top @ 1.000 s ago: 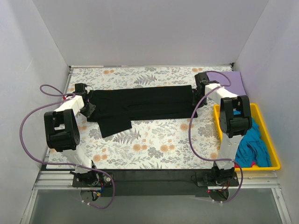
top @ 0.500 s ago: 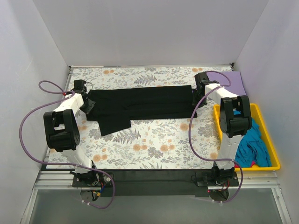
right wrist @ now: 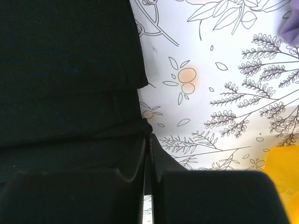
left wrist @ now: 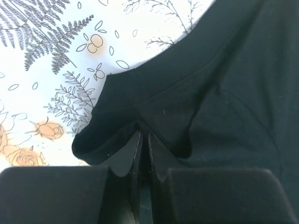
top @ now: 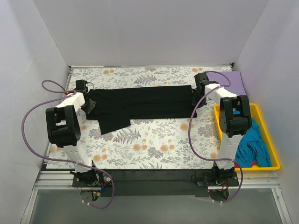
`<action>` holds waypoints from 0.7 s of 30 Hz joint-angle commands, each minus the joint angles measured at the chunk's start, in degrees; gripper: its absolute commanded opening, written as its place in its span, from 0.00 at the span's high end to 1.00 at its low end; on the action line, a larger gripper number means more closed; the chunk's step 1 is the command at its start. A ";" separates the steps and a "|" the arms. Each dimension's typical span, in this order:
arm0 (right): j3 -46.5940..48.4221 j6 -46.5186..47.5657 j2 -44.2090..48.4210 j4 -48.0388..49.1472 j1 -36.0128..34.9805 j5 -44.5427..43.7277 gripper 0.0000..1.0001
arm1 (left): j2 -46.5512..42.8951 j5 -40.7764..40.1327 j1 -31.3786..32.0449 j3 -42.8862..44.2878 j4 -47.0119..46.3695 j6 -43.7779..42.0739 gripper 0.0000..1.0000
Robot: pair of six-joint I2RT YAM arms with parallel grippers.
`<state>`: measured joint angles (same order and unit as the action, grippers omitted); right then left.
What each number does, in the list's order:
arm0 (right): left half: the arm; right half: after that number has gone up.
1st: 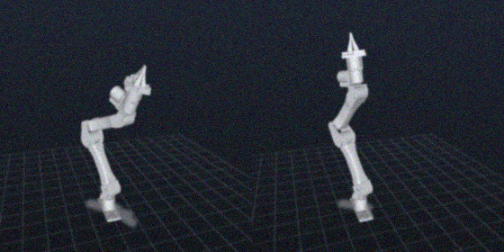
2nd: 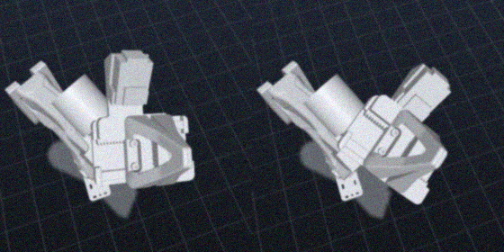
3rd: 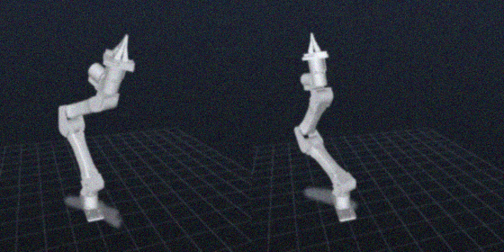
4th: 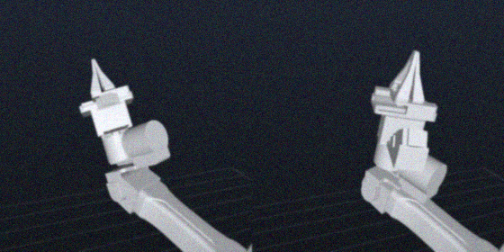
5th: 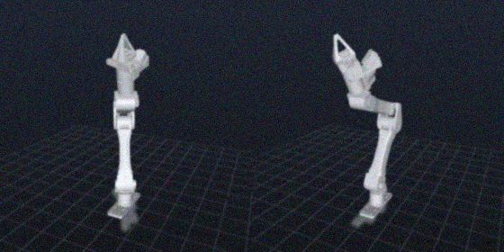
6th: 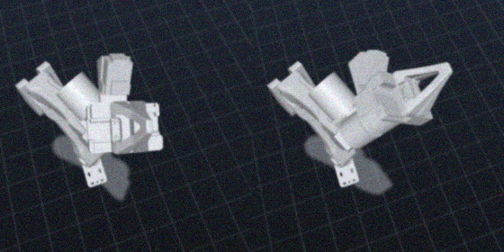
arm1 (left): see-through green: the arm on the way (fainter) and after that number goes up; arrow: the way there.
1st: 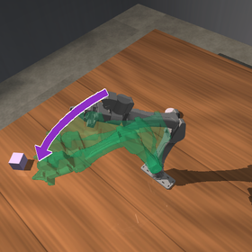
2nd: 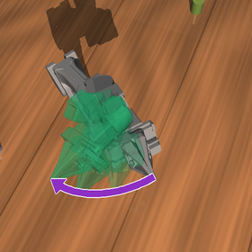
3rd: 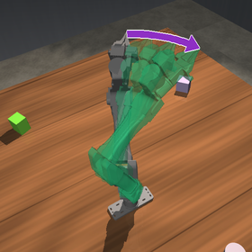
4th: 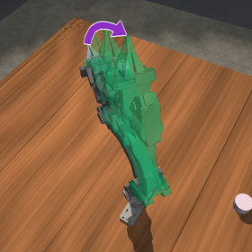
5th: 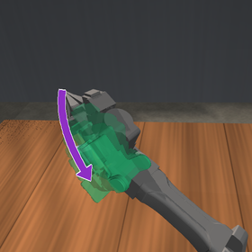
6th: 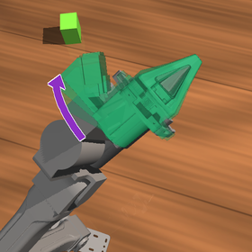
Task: Fold and stack the t-shirts
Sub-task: Fold the tshirt
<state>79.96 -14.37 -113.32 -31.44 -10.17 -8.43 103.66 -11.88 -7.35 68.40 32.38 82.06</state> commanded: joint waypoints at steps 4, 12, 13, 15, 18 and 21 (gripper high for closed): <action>-0.34 1.19 0.37 1.12 0.68 -1.42 0.86 | 1.20 -3.94 0.23 2.09 -3.73 -2.78 0.94; 1.16 1.98 6.17 1.03 -0.46 1.39 0.67 | -2.92 -4.65 1.73 3.14 -4.26 -4.63 0.57; 1.16 2.15 7.05 1.03 -0.72 1.48 0.62 | -3.98 -4.73 1.90 3.14 -4.17 -4.72 0.55; 1.07 2.07 9.77 1.12 -1.68 2.88 0.57 | -7.58 -5.26 2.43 2.71 -3.56 -4.72 0.44; 0.02 1.80 13.64 1.29 -3.79 3.85 0.49 | -13.55 -5.78 3.40 0.34 -2.24 -4.28 0.29; -2.17 1.36 16.98 1.99 -6.60 5.96 0.44 | -19.79 -5.53 5.33 -4.22 0.82 -4.02 0.19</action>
<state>79.59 -13.08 -100.71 -31.09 -13.80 -5.48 91.74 -15.68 -3.66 67.40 30.17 78.13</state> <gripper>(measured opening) 0.550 0.785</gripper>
